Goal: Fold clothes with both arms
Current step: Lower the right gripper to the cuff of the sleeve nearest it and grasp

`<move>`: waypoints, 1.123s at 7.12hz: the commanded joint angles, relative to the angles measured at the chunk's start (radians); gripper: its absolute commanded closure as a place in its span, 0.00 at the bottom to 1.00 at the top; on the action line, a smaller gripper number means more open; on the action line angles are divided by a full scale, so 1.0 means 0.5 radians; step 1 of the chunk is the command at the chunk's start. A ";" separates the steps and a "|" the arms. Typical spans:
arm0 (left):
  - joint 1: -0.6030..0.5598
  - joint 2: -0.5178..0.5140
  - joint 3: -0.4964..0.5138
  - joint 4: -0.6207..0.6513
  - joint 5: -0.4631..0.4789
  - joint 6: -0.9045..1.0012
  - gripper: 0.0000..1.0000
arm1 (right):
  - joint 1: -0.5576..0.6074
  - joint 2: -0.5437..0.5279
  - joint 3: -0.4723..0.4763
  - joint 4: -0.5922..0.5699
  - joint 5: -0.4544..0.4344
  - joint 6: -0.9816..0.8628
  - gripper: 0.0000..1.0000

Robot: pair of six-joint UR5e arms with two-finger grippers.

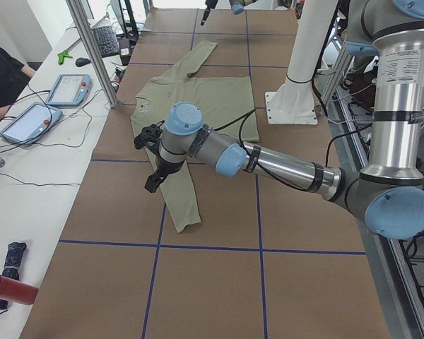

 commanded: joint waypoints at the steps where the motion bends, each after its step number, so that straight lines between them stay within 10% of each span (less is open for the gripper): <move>1: 0.000 0.008 -0.006 0.000 -0.002 0.002 0.00 | -0.195 0.044 -0.173 0.108 -0.209 0.063 0.21; 8: -0.003 0.039 -0.006 -0.049 -0.002 0.005 0.00 | -0.279 0.118 -0.357 0.108 -0.270 0.048 0.35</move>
